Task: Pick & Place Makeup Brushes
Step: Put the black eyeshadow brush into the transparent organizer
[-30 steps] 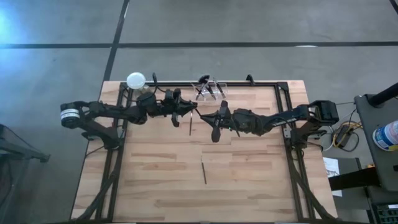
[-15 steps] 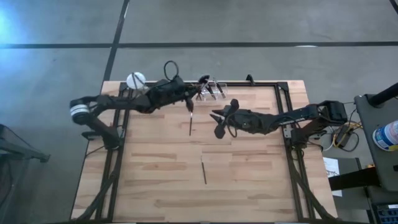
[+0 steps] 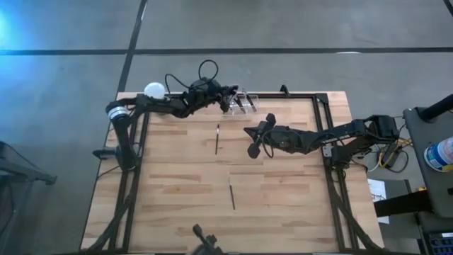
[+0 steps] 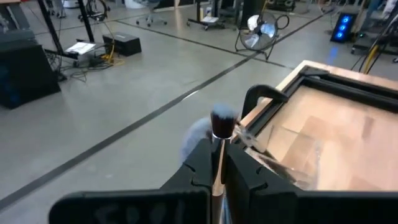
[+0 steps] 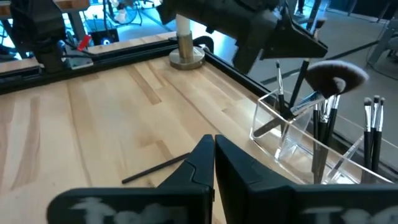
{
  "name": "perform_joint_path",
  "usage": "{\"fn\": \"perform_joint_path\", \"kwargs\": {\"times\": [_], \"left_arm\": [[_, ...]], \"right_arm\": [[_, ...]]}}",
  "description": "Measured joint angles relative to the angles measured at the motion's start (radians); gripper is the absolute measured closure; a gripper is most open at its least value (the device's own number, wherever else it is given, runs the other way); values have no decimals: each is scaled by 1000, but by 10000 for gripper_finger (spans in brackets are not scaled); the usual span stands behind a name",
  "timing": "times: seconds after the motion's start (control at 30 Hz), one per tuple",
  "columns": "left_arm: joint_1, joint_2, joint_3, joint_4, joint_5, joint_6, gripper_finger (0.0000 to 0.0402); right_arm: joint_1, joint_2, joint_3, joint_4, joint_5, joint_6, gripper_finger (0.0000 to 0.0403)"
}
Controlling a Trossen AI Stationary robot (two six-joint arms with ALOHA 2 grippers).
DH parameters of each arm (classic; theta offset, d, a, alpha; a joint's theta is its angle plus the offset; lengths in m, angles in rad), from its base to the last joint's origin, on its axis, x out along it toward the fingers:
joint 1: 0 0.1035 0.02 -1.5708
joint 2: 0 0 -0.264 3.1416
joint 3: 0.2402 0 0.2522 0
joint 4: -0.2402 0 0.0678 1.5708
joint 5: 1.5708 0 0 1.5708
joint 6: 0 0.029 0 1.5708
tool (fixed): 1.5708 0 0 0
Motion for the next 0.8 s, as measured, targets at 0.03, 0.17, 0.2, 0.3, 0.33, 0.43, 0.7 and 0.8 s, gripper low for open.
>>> {"fn": "perform_joint_path", "kwargs": {"times": [0.03, 0.17, 0.2, 0.3, 0.33, 0.43, 0.7, 0.8], "left_arm": [[2, 7, 4, 2, 0, 0, 387], [12, 22, 4, 0, -18, 10, 387], [14, 23, 4, 0, -26, 12, 387], [19, 27, 4, 8, -36, 13, 387], [21, 27, 4, 9, -37, 13, 387], [25, 27, 4, 18, -46, 18, 387], [27, 24, 4, 20, -45, -37, 374], [27, 8, 4, -12, -45, -71, 342]], "right_arm": [[0, 0, -2, 0, 0, -2, 394], [0, 0, -5, -1, 0, -7, 394], [0, 0, -5, 1, 0, -9, 394], [0, 1, -5, 2, 0, -11, 394], [0, 1, -5, 2, 0, -14, 394], [0, 2, -5, 2, 0, -18, 394], [0, 2, -5, 3, 0, -18, 394], [0, 2, -5, 5, 0, -18, 394]]}}
